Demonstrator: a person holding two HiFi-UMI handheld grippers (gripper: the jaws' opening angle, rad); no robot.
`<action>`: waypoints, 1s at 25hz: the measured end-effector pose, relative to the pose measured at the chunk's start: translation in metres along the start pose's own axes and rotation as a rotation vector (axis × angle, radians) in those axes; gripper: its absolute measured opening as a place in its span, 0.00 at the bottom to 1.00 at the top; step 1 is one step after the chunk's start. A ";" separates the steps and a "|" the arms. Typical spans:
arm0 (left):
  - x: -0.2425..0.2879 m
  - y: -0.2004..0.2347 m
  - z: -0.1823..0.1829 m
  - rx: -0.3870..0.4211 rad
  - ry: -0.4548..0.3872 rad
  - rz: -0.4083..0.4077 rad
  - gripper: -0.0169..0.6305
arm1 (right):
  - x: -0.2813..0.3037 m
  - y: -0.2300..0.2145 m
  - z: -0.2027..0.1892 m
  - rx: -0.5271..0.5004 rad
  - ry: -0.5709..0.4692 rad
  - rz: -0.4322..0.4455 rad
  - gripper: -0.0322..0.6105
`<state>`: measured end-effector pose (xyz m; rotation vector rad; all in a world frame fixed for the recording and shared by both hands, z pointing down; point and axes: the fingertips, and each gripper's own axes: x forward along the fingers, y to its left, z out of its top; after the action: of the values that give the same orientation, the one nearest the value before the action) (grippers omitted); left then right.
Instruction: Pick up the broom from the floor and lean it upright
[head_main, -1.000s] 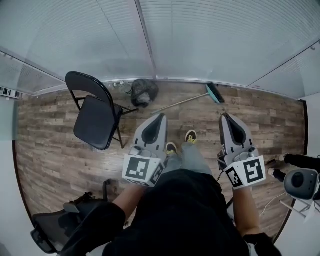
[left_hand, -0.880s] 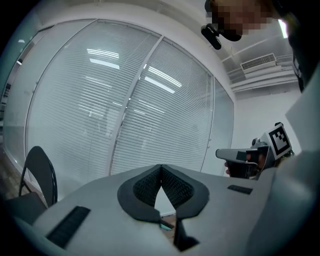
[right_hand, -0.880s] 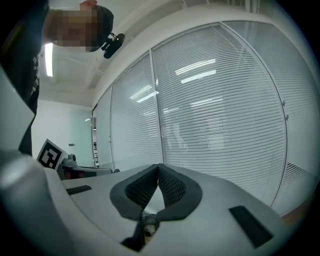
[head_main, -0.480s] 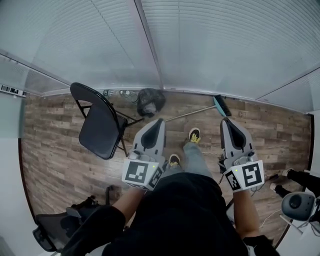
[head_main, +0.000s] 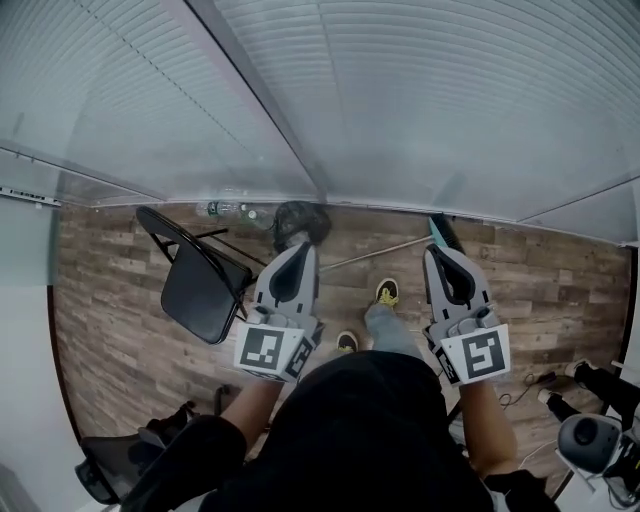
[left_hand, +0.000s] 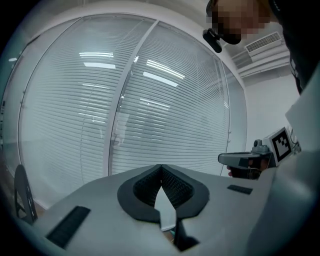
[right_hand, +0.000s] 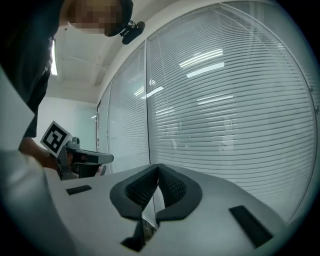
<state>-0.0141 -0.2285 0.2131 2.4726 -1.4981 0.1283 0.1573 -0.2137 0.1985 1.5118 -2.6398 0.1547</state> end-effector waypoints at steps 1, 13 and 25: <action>0.006 0.004 0.000 0.004 0.005 0.012 0.06 | 0.008 -0.004 -0.004 -0.013 0.008 0.014 0.08; 0.046 0.094 -0.036 -0.046 0.060 0.211 0.06 | 0.131 0.017 -0.097 -0.238 0.216 0.296 0.08; 0.086 0.195 -0.248 -0.124 0.262 0.225 0.06 | 0.222 0.089 -0.332 -0.330 0.547 0.518 0.08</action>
<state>-0.1325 -0.3255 0.5024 2.0931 -1.6087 0.3726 -0.0202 -0.3133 0.5533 0.5608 -2.3776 0.1340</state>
